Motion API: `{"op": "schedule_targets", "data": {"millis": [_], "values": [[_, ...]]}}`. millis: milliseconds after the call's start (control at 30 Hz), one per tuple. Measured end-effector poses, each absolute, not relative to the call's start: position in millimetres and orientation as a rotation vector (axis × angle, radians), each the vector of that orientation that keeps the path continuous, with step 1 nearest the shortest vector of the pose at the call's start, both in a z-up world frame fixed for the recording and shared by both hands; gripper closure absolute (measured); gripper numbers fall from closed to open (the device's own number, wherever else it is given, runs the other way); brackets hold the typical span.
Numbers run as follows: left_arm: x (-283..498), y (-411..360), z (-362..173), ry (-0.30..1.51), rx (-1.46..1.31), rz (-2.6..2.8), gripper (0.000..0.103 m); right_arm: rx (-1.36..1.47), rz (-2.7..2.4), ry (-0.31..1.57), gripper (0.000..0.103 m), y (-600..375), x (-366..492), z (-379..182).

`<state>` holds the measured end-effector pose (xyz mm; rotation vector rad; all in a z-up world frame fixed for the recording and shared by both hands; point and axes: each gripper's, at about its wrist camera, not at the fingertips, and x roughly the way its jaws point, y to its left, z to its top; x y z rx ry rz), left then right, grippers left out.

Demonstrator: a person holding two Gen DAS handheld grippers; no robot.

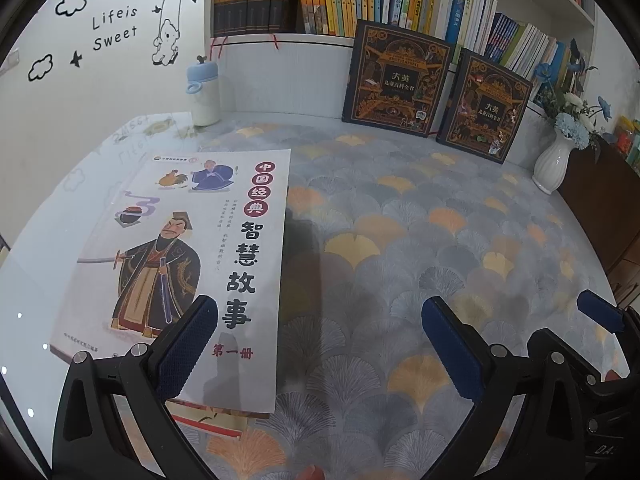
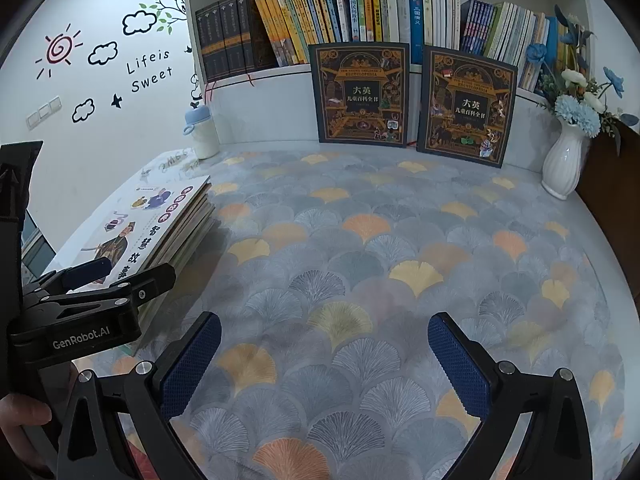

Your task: Organize books

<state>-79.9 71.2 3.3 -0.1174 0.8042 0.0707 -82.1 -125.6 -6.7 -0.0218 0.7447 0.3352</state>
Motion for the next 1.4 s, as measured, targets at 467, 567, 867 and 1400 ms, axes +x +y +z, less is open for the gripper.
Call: {"op": "schedule_targets", "data": {"millis": [467,567,867,1400], "values": [[-78,71,0,0.820,-0.123,0.064,0.001,-0.004,0.346,0.793,0.000,-124,-79,-14],[-77,71,0,0.821,-0.122,0.064,0.001,-0.010,0.341,0.797,0.000,-123,-79,-15],[-75,72,-3,0.835,-0.128,0.059,0.001,-0.004,0.321,0.807,0.000,-125,-79,-16],[-73,70,-3,0.838,-0.121,0.081,0.001,0.002,0.333,0.811,0.000,-124,-79,-16]]}}
